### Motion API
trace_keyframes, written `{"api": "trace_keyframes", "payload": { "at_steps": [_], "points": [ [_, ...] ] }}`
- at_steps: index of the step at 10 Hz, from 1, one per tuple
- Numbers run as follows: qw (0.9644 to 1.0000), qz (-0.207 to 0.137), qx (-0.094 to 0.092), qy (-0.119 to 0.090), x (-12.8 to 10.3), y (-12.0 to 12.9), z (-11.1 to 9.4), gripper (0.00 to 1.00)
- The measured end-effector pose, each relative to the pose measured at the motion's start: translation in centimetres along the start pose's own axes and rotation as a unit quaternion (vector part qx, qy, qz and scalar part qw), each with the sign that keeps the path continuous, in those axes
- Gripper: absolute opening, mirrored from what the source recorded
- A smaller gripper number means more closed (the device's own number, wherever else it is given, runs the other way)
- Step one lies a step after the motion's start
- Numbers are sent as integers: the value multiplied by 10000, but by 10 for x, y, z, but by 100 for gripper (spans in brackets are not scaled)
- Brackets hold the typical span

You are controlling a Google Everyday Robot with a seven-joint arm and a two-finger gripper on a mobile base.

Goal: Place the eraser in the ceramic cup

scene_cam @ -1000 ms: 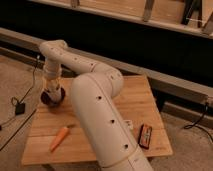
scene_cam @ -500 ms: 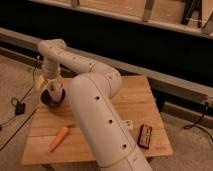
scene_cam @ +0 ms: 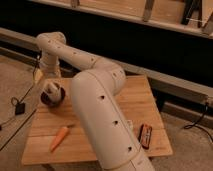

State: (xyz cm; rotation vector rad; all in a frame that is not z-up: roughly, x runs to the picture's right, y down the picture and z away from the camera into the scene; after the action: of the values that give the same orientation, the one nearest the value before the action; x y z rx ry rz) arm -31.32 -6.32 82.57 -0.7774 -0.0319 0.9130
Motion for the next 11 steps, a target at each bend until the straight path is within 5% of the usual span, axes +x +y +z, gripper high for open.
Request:
{"api": "trace_keyframes", "payload": {
  "at_steps": [5,11],
  "points": [
    [9970,-81,768,99,27,-30,-28,80],
    [9916,-381,1038,677,85,-34,-47,80]
  ]
}}
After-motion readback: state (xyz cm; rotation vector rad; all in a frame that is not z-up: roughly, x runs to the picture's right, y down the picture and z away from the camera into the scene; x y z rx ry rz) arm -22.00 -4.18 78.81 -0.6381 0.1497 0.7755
